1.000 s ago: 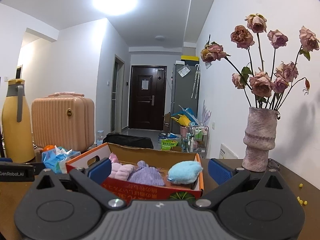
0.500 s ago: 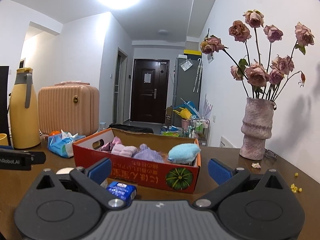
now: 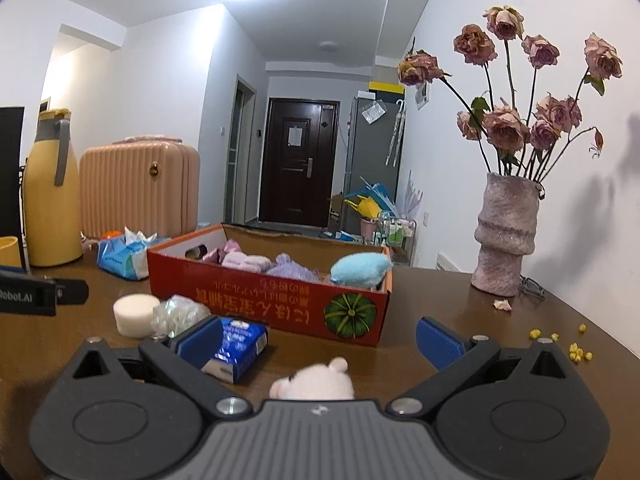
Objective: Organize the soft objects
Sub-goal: 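Grasp the yellow-white plush lamb with the right tool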
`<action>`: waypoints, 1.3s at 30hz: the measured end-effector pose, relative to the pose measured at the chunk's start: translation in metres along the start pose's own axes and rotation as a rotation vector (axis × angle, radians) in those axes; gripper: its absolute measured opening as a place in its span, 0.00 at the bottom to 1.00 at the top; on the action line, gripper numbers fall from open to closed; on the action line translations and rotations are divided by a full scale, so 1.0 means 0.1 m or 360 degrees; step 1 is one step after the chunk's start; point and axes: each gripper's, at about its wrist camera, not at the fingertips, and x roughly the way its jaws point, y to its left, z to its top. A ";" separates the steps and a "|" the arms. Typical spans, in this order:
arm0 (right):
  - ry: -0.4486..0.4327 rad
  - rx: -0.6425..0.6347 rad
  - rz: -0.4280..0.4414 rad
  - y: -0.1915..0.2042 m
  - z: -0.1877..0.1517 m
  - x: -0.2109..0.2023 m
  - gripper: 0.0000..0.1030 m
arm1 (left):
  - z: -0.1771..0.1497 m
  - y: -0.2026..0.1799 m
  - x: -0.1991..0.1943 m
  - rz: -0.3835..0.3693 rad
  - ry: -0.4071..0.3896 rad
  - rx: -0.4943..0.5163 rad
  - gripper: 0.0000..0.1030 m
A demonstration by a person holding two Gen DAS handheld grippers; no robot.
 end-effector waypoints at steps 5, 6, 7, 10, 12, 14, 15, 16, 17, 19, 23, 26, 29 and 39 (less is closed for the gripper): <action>0.0041 0.0020 -0.0023 -0.08 -0.08 -0.06 1.00 | -0.04 -0.03 -0.02 -0.0010 0.0022 0.0025 1.00; 0.0051 0.0027 -0.0027 -0.10 -0.10 -0.06 1.00 | -0.05 -0.04 -0.02 -0.0011 0.0027 0.0030 1.00; 0.0064 0.0033 -0.0031 -0.12 -0.11 -0.06 1.00 | -0.06 -0.05 -0.02 -0.0013 0.0032 0.0037 1.00; 0.0123 0.0047 -0.0031 -0.18 -0.15 -0.04 1.00 | -0.08 -0.07 -0.02 -0.0019 0.0038 0.0051 1.00; 0.0179 0.0052 -0.0024 -0.20 -0.18 0.00 1.00 | -0.08 -0.07 -0.02 -0.0020 0.0042 0.0054 1.00; 0.0233 0.0047 -0.0027 -0.20 -0.21 0.04 1.00 | -0.09 -0.07 -0.02 -0.0020 0.0050 0.0053 1.00; 0.0252 0.0044 -0.0034 -0.20 -0.22 0.05 1.00 | -0.09 -0.07 -0.01 -0.0020 0.0053 0.0051 1.00; 0.0272 0.0039 -0.0049 -0.20 -0.23 0.08 1.00 | -0.09 -0.07 -0.01 -0.0022 0.0055 0.0049 1.00; 0.0291 0.0037 -0.0061 -0.20 -0.24 0.10 1.00 | -0.09 -0.07 -0.01 -0.0023 0.0056 0.0047 1.00; 0.0329 0.0043 -0.0071 -0.21 -0.26 0.14 1.00 | -0.09 -0.07 -0.01 -0.0026 0.0057 0.0047 1.00; 0.0397 0.0062 -0.0106 -0.26 -0.29 0.21 1.00 | -0.09 -0.06 -0.01 -0.0033 0.0062 0.0042 1.00; 0.0411 0.0099 -0.0092 -0.33 -0.31 0.21 1.00 | -0.09 -0.06 0.00 -0.0040 0.0064 0.0041 1.00; 0.0490 0.0142 -0.0061 -0.40 -0.34 0.30 1.00 | -0.09 -0.07 -0.01 -0.0053 0.0067 0.0039 1.00; 0.0601 0.0246 0.0042 -0.49 -0.40 0.47 0.91 | -0.08 -0.05 0.00 -0.0053 0.0072 0.0025 1.00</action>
